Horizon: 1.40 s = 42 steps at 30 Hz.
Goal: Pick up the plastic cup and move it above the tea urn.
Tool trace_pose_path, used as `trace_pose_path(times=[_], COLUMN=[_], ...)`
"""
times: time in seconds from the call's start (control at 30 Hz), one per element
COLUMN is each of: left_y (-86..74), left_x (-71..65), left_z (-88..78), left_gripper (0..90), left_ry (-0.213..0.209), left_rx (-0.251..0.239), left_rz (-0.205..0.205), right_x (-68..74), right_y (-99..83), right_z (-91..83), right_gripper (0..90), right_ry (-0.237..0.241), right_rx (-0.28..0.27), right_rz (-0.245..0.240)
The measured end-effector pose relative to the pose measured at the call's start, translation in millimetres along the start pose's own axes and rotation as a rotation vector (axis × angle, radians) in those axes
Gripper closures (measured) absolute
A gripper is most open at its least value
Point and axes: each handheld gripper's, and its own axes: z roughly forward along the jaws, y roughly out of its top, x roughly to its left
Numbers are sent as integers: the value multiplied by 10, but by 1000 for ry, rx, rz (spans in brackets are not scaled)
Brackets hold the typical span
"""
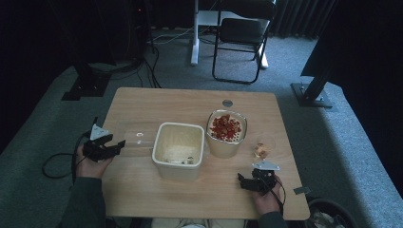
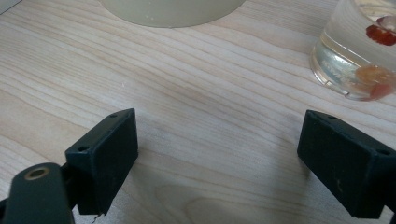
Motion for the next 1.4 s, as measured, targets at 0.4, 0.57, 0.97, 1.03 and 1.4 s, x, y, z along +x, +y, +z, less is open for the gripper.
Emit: trace_pose_path(times=[0.4,0.57,0.97,1.03,1.4], left_y=[136,100,138,154,529], left_x=[326,386,496,522,389], left_z=[571,741,621,558,144], left_gripper=[570,662,875,879,887], left_ry=[125,124,93,94,115], left_rx=[137,172,83,66,-41], left_rz=[-82,-111,-226,-237,-181], right_x=[1,1,2,2,4], right_y=[0,0,0,0,1], right_z=[-1,-1,0,0,0], right_gripper=[118,119,118,119,119], right_ry=[-1,-1,-1,-2,-3], right_rx=[0,0,0,0,0], right_rz=[1,1,1,1,3])
